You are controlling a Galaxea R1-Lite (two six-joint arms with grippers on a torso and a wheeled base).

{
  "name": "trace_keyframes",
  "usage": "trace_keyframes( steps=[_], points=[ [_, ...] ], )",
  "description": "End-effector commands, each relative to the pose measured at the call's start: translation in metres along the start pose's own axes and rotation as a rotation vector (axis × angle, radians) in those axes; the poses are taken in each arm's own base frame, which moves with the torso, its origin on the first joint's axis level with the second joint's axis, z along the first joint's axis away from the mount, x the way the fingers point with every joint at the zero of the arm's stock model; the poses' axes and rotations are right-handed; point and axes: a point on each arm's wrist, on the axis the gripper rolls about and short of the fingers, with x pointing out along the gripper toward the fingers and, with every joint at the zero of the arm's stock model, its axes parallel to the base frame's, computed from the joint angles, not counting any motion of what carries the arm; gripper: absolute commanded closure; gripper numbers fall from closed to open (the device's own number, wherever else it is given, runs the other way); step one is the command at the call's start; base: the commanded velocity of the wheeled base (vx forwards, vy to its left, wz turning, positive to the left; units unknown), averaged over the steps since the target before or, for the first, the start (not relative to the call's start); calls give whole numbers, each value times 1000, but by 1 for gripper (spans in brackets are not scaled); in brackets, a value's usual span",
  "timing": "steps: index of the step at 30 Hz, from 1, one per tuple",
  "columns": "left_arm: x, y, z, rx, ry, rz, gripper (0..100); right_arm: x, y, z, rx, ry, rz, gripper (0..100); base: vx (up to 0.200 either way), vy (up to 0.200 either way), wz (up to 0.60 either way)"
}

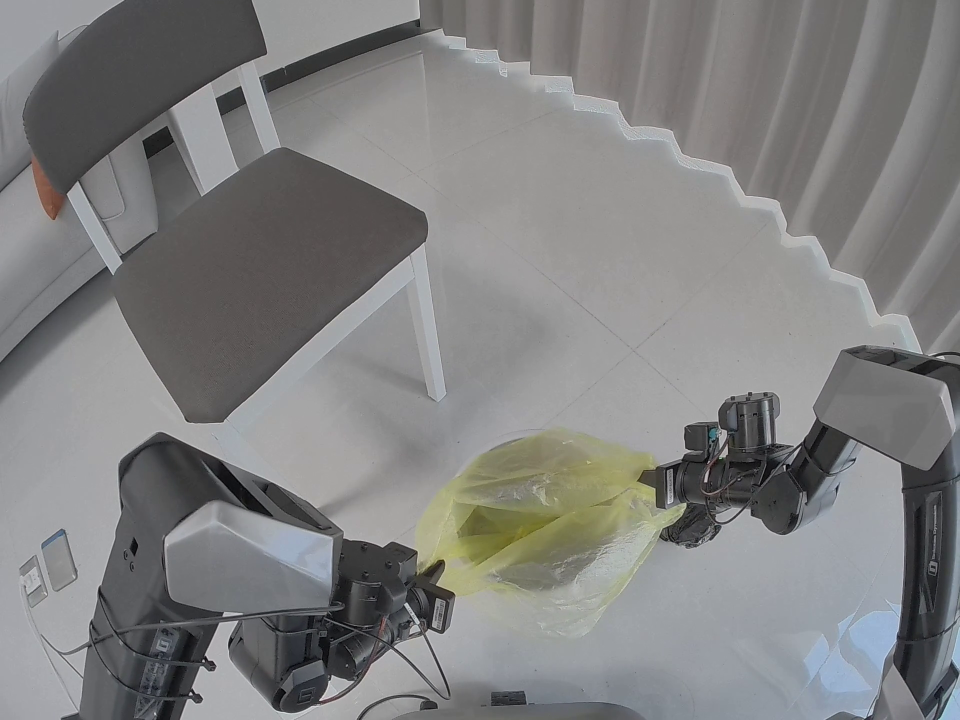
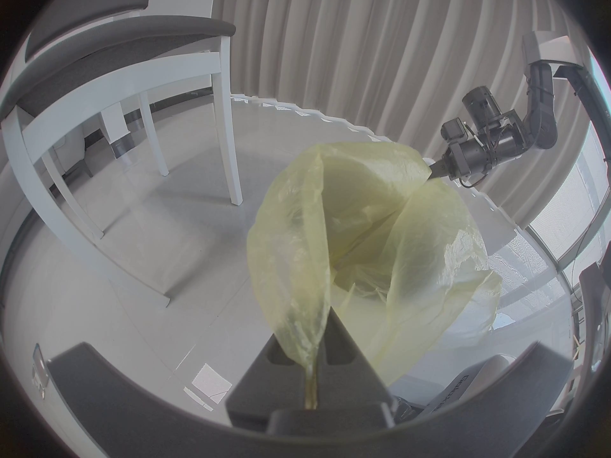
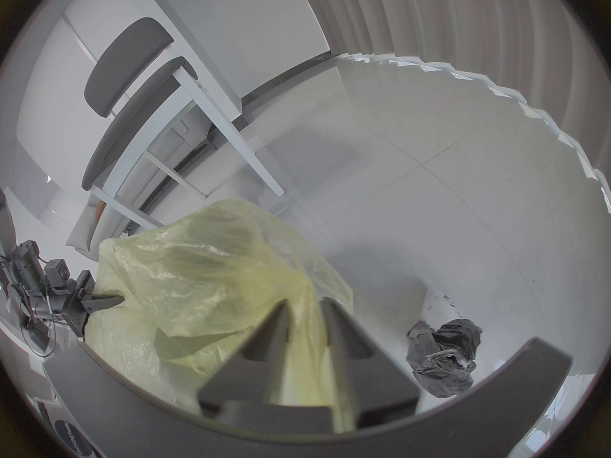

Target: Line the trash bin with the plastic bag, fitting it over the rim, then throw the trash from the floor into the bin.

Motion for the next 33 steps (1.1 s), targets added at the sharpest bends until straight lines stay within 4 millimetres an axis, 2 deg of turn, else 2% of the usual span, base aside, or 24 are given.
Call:
trace_keyframes(
  steps=[1, 8, 9, 10, 13, 17, 23, 27, 32, 33],
  points=[
    [-1, -2, 9, -5, -44, -7, 100, -6, -6, 4, -3, -14, -15, 0, 0, 0, 0],
    [0, -3, 13, -10, -63, -7, 100, -41, -7, 26, -7, -78, -44, 0, 0, 0, 0],
    [0, -3, 13, -10, -63, -7, 100, -41, -7, 26, -7, -78, -44, 0, 0, 0, 0],
    [0, -4, 13, -9, -61, -10, 100, -53, -4, 31, -12, -97, -48, 0, 0, 0, 0],
    [-1, -8, 11, -2, -58, -19, 100, -68, 3, 40, -26, -128, -45, 0, 0, 0, 0],
    [1, -10, 8, 0, -49, -20, 100, -78, 15, 51, -55, -161, -29, 0, 0, 0, 0],
    [-2, -10, 5, 5, -36, -11, 100, -87, 48, 53, -143, -169, 39, 0, 0, 0, 0],
    [-1, -12, 3, 8, -30, -8, 100, -84, 74, 49, -229, -156, 99, 0, 0, 0, 0],
    [2, -11, -2, 10, -19, 2, 100, -76, 84, 47, -285, -145, 125, 0, 0, 0, 0],
    [3, -11, -2, 9, -19, 7, 100, -68, 84, 41, -308, -126, 129, 0, 0, 0, 0]
  ],
)
